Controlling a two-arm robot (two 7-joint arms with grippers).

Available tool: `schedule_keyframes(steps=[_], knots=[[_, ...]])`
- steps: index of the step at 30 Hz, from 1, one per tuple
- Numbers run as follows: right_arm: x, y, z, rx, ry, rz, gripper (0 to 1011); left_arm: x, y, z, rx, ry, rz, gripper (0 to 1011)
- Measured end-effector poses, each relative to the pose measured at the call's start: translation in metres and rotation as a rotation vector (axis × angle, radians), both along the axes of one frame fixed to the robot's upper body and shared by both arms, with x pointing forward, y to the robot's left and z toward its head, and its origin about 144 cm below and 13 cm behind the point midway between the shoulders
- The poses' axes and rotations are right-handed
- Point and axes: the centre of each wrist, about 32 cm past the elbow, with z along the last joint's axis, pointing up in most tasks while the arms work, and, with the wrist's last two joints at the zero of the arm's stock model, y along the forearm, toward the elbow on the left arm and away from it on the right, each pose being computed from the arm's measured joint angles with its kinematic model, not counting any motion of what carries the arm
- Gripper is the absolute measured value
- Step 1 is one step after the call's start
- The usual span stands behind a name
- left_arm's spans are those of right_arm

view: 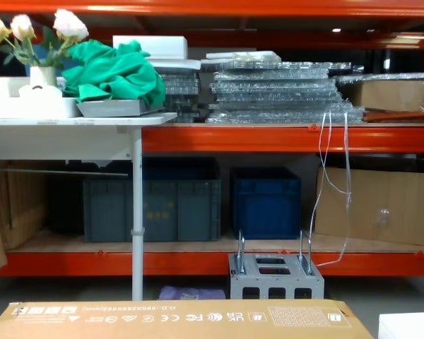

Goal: Use one hand to grasp the basket and place it at the designated location.

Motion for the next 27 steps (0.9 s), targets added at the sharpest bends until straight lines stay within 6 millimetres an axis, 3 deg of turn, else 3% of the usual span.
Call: schedule_keyframes(steps=[27], knots=[[0.026,-0.006,-0.058,0.031,0.149,-0.016,1,0.000,0.000,0.000,0.000,0.000,0.000,0]])
